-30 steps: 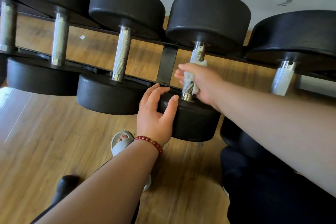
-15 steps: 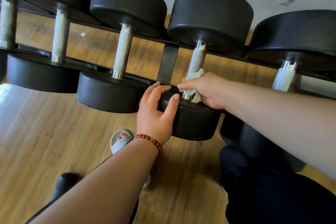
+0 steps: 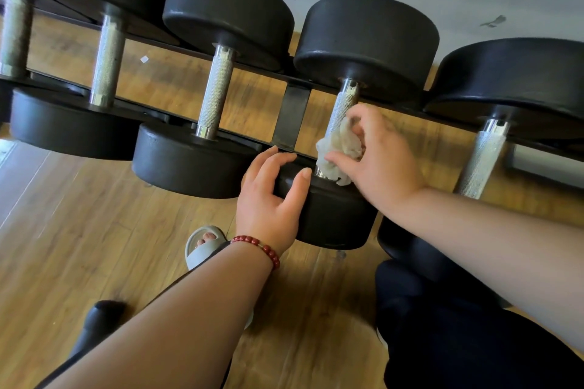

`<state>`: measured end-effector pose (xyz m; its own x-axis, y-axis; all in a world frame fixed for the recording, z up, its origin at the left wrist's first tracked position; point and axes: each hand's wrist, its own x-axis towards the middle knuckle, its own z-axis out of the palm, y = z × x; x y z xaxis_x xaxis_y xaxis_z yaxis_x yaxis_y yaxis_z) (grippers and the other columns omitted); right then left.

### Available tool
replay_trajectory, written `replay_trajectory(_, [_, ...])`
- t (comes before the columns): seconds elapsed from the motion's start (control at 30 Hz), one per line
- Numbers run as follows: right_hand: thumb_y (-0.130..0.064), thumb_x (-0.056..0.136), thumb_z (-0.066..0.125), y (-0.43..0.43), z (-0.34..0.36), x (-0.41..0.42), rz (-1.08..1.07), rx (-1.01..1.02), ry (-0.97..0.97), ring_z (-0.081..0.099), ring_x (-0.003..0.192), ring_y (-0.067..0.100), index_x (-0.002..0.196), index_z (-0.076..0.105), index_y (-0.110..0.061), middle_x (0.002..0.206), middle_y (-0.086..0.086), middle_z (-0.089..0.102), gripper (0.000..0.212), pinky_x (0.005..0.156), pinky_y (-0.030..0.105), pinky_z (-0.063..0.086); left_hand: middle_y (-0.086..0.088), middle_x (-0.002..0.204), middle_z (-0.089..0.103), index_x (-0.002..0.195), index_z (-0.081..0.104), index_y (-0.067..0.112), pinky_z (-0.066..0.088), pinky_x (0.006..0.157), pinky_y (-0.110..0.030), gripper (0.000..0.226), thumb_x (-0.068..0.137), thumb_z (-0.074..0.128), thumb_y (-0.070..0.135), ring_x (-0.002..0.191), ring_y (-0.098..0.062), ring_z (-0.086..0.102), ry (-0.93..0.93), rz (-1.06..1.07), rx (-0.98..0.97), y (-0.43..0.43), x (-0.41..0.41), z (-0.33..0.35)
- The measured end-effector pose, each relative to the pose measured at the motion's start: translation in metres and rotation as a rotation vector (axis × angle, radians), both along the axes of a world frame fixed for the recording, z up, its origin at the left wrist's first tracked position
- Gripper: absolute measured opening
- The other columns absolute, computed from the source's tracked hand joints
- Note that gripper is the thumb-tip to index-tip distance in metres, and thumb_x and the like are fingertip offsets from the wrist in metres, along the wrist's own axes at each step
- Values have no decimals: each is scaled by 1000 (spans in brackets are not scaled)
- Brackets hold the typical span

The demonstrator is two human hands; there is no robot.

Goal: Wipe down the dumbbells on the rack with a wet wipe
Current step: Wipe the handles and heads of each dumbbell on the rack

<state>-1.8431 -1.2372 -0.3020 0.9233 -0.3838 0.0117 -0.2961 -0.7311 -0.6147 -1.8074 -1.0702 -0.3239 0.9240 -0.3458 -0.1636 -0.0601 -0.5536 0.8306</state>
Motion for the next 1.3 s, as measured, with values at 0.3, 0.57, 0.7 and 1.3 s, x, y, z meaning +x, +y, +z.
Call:
replay_trajectory(0.3, [-16,93,46,-55,-26,18,1006,-557,-116,46,132,25,129,62,-12,135,8,59,39,113,40,27,17,140,42,123,57,34,28,102,-25,47,83,46,57,130,-2,36,0,-1,8,0,0,0])
replay_trajectory(0.57, [-13,92,42,-53,-23,22,1103,-550,-130,57,123,32,126,63,-6,131,15,61,41,105,48,42,14,139,44,121,59,33,31,104,-27,62,76,38,68,130,-5,39,-21,2,1,0,0,-3])
replay_trajectory(0.7, [-13,92,42,-52,-24,25,997,-603,-148,56,124,30,125,63,-6,131,13,62,40,112,38,29,16,140,43,121,58,36,29,102,-25,59,76,38,69,129,-3,37,-10,5,0,0,0,-4])
replay_trajectory(1.3, [-5,83,57,-57,-21,31,981,-657,-222,57,122,32,119,67,-3,124,15,65,37,116,46,21,17,141,42,123,57,36,30,101,-25,47,83,46,59,130,-3,37,14,-2,-2,1,0,-3])
